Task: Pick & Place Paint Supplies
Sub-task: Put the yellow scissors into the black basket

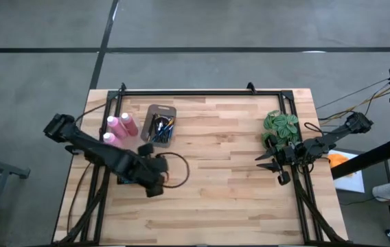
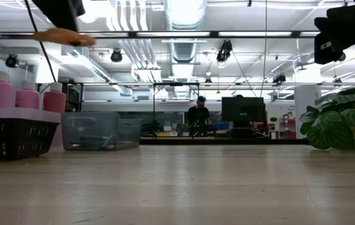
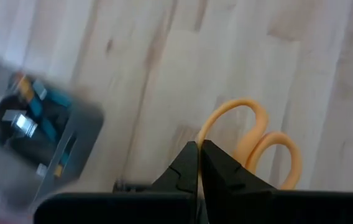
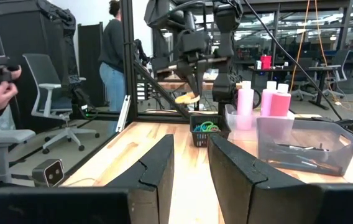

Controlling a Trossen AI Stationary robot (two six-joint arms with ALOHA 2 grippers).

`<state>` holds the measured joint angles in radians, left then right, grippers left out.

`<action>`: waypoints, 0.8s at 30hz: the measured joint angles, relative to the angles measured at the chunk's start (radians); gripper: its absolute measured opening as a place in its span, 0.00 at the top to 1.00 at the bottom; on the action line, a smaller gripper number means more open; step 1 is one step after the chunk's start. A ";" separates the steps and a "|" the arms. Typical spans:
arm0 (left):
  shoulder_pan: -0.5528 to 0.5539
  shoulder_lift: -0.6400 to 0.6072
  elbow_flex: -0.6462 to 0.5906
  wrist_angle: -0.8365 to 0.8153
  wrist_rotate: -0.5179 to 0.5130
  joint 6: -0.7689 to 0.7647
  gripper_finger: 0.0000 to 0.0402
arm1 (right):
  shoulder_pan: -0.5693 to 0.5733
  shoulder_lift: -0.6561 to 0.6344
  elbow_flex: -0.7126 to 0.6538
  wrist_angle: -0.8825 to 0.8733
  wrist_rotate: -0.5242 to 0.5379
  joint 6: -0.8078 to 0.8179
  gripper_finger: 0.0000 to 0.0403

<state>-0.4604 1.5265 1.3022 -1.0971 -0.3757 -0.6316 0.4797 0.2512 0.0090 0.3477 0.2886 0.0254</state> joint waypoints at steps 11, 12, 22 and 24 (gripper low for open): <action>-0.125 -0.043 -0.018 -0.320 -0.037 -0.393 0.98 | 0.000 0.000 0.000 0.000 0.000 0.000 0.76; -0.133 -0.044 -0.035 -0.329 -0.044 -0.423 0.98 | 0.000 0.000 0.000 0.000 0.000 0.000 0.76; -0.154 -0.057 -0.268 -0.239 -0.062 -0.549 0.98 | 0.000 0.000 0.000 0.000 0.000 0.000 0.76; -0.154 -0.057 -0.308 -0.204 -0.062 -0.555 0.98 | 0.000 0.000 0.000 0.000 0.000 0.000 0.76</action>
<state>-0.6147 1.4692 0.9937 -1.3008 -0.4377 -1.1864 0.4797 0.2512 0.0093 0.3474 0.2890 0.0254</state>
